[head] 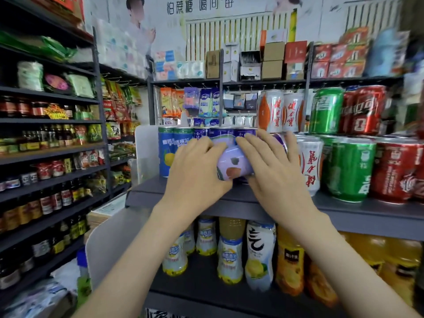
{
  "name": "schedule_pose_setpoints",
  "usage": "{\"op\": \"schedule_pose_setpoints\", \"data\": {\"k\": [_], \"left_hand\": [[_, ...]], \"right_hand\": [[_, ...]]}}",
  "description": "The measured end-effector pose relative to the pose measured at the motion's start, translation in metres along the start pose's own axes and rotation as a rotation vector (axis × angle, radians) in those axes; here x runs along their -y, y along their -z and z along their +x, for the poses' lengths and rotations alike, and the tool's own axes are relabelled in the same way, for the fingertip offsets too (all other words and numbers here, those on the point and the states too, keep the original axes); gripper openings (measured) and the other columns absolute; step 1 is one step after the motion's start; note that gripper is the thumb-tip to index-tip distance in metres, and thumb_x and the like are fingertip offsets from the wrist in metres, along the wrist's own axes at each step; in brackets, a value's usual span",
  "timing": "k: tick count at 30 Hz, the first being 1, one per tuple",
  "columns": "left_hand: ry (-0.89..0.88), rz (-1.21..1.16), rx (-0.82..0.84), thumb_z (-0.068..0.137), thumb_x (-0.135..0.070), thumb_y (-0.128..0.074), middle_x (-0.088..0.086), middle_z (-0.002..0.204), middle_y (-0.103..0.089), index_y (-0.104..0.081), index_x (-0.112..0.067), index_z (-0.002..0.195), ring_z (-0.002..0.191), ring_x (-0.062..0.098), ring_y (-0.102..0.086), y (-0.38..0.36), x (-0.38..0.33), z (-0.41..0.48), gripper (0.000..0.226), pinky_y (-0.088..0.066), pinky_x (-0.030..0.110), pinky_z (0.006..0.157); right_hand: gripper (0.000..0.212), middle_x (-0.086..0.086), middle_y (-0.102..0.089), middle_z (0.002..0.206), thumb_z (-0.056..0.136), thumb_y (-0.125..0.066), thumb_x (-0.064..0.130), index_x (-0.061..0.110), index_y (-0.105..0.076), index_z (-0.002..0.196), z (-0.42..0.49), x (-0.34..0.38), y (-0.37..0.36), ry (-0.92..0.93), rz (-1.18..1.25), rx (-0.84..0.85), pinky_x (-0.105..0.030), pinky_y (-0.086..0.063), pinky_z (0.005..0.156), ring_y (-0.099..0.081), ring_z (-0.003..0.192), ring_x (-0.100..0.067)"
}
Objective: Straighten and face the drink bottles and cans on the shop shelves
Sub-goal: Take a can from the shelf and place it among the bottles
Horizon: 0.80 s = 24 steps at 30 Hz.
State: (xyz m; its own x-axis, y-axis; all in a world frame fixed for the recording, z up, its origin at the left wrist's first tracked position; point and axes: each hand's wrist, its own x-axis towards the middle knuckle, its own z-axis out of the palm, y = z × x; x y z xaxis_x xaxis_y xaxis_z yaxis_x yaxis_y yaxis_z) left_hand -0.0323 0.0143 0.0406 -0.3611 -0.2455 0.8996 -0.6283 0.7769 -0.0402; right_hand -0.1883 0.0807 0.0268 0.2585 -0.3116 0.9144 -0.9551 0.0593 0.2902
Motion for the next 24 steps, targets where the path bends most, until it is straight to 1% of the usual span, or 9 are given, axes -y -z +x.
{"op": "schedule_pose_setpoints", "data": {"k": [3,5,7,9,11,14,18,22,24], "left_hand": [[-0.060,-0.036,0.017,0.065,-0.044,-0.066,0.000,0.099,-0.061,-0.063,-0.019,0.118,0.093,0.025,-0.053,-0.006,-0.007,0.009,0.059,-0.032,0.033,0.082],[-0.004,-0.204,0.021,0.067,-0.042,-0.075,-0.003,0.119,-0.057,-0.055,-0.023,0.128,0.110,0.021,-0.047,-0.011,-0.010,0.013,0.066,-0.028,0.030,0.093],[0.153,-0.413,0.001,0.070,-0.038,-0.080,-0.002,0.135,-0.043,-0.039,-0.025,0.140,0.124,0.015,-0.035,-0.018,-0.012,0.015,0.082,-0.027,0.027,0.100],[0.364,-0.539,0.033,0.072,-0.038,-0.078,0.002,0.145,-0.030,-0.022,-0.023,0.147,0.134,0.017,-0.027,-0.029,-0.009,0.014,0.094,-0.026,0.030,0.108],[0.513,-0.542,0.124,0.074,-0.040,-0.077,0.007,0.147,-0.028,-0.017,-0.017,0.148,0.136,0.023,-0.030,-0.042,-0.002,0.008,0.098,-0.029,0.041,0.110],[0.636,-0.569,0.248,0.075,-0.041,-0.076,0.006,0.143,-0.039,-0.023,-0.014,0.146,0.130,0.024,-0.041,-0.054,0.008,0.000,0.092,-0.038,0.044,0.105],[0.636,-0.534,0.304,0.078,-0.038,-0.073,0.002,0.125,-0.059,-0.043,-0.015,0.133,0.111,0.022,-0.057,-0.057,0.009,0.001,0.066,-0.047,0.039,0.093],[0.640,-0.509,0.314,0.080,-0.037,-0.071,0.006,0.124,-0.058,-0.045,-0.013,0.131,0.110,0.025,-0.057,-0.055,0.007,0.003,0.062,-0.048,0.042,0.092],[0.631,-0.471,0.312,0.082,-0.036,-0.069,0.007,0.125,-0.057,-0.042,-0.012,0.131,0.113,0.026,-0.055,-0.055,0.004,0.001,0.061,-0.047,0.042,0.092]], "right_hand": [[0.054,-0.012,-0.064,0.108,0.067,-0.078,0.013,0.004,-0.058,0.117,-0.002,-0.016,-0.004,-0.073,-0.029,0.029,-0.050,-0.021,0.107,-0.050,0.103,-0.031],[0.058,-0.013,-0.064,0.102,0.064,-0.083,0.017,0.003,-0.060,0.115,-0.002,-0.021,-0.003,-0.190,0.061,0.115,-0.036,-0.030,0.094,-0.058,0.093,-0.034],[0.053,-0.009,-0.063,0.103,0.070,-0.080,0.026,0.008,-0.058,0.116,-0.002,-0.020,0.000,-0.393,0.270,0.216,-0.024,-0.029,0.069,-0.057,0.094,-0.030],[0.043,0.001,-0.061,0.097,0.074,-0.077,0.034,0.014,-0.058,0.108,-0.003,-0.020,-0.001,-0.575,0.465,0.242,-0.019,-0.028,0.059,-0.057,0.091,-0.019],[0.038,0.009,-0.057,0.088,0.075,-0.076,0.037,0.016,-0.057,0.101,-0.004,-0.023,-0.004,-0.681,0.582,0.242,-0.013,-0.034,0.056,-0.053,0.083,-0.013],[0.040,0.011,-0.060,0.086,0.075,-0.075,0.041,0.014,-0.056,0.098,-0.001,-0.023,-0.011,-0.753,0.628,0.271,-0.010,-0.036,0.057,-0.054,0.082,-0.013],[0.058,0.004,-0.057,0.109,0.078,-0.075,0.036,0.009,-0.049,0.123,0.008,-0.019,-0.019,-0.814,0.751,0.353,-0.009,-0.031,0.062,-0.050,0.093,-0.009],[0.071,-0.010,-0.050,0.131,0.081,-0.073,0.032,0.001,-0.035,0.132,0.018,-0.016,-0.025,-0.770,0.724,0.486,-0.019,-0.035,0.076,-0.049,0.112,-0.019],[0.069,-0.009,-0.053,0.128,0.079,-0.074,0.032,0.002,-0.038,0.130,0.017,-0.015,-0.027,-0.753,0.682,0.522,-0.023,-0.039,0.079,-0.051,0.113,-0.022]]}}
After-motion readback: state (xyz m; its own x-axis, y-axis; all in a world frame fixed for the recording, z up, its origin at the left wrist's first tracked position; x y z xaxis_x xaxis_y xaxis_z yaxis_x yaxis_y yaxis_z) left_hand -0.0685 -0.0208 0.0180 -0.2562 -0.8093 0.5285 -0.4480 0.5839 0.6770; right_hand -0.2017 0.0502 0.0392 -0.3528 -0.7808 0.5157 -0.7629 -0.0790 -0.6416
